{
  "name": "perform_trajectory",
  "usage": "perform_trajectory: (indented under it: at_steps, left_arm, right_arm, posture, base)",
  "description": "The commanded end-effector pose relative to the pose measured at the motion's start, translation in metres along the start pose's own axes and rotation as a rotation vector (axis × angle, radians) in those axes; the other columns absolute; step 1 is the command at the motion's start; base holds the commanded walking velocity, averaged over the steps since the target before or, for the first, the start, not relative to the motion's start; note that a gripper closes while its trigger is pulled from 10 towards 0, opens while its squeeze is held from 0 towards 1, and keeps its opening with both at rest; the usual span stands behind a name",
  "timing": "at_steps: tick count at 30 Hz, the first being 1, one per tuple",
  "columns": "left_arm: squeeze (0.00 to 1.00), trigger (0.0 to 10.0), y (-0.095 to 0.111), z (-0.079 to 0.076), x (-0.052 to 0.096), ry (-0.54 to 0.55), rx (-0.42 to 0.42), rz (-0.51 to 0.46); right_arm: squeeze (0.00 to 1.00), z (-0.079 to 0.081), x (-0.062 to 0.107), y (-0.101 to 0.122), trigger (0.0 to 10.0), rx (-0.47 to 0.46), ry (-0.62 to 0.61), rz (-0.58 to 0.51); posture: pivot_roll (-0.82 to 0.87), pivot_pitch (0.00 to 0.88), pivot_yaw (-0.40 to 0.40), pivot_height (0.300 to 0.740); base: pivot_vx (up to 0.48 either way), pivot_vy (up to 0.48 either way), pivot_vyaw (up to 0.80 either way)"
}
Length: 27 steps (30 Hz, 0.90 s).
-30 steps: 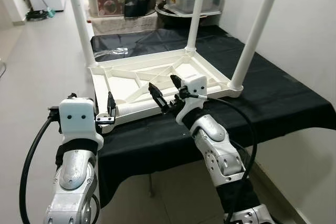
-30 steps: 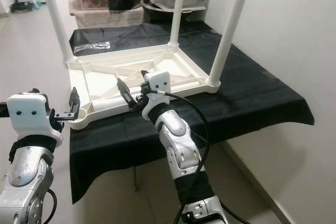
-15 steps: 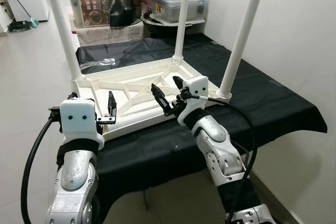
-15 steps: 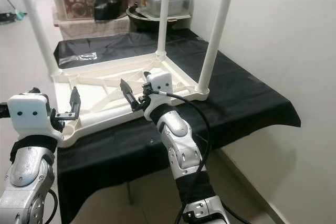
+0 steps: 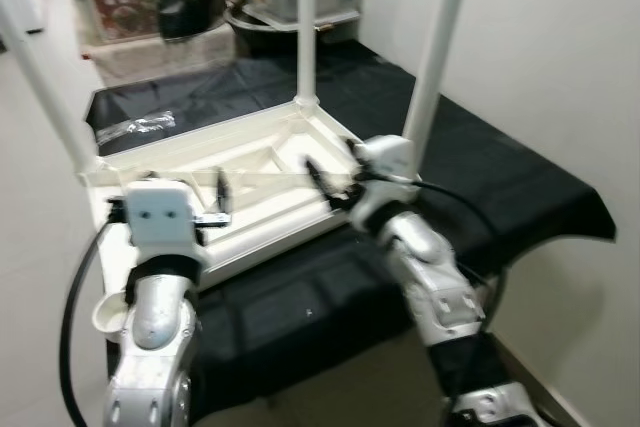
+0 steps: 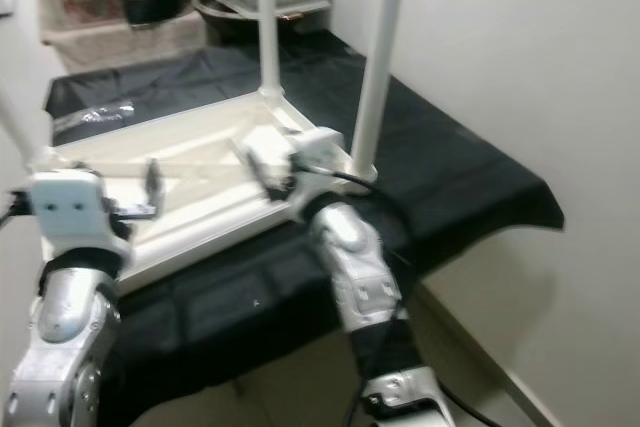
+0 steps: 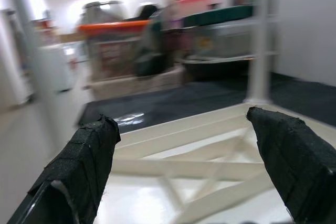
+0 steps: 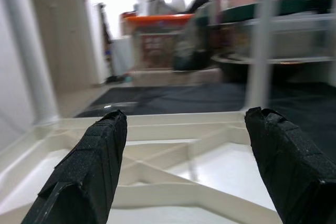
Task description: Building children table
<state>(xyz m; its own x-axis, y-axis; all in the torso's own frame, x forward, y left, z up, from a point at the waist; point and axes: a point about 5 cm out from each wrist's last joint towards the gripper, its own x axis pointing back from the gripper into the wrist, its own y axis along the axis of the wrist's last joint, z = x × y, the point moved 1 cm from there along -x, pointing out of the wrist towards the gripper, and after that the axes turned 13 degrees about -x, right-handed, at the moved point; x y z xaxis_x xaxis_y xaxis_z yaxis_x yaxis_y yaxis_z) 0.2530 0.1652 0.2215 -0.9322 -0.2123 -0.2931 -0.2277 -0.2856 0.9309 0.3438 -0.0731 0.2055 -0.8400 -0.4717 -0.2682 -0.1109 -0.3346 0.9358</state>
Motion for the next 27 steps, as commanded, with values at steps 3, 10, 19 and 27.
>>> perform_trajectory:
  at_steps: [3, 10, 19, 27]
  left_arm:
    - [0.0, 10.0, -0.008, 0.005, 0.002, 0.019, -0.022, 0.029]
    - [0.0, 10.0, -0.013, 0.002, 0.001, -0.029, -0.011, 0.056]
    - [0.0, 10.0, -0.054, 0.041, -0.023, -0.242, 0.053, 0.258]
    - [0.0, 10.0, -0.079, 0.043, -0.023, -0.445, 0.167, 0.385]
  right_arm:
    - [0.0, 0.015, -0.005, -0.002, 10.0, 0.009, 0.063, -0.001]
    - [0.0, 0.019, -0.004, -0.001, 10.0, 0.031, 0.087, -0.009]
    - [0.0, 0.009, -0.006, 0.004, 10.0, 0.012, 0.023, -0.015]
    - [0.0, 0.008, 0.0, 0.005, 10.0, 0.01, 0.006, -0.012]
  posture:
    - [0.03, 0.0, -0.041, 0.74]
    - [0.02, 0.0, -0.041, 0.74]
    - [0.03, 0.014, -0.037, 0.74]
    - [0.02, 0.065, -0.019, 0.74]
  base:
    - [0.0, 0.0, 0.0]
    - [0.0, 0.0, 0.46]
    - [0.0, 0.0, 0.0]
    - [0.0, 0.0, 0.0]
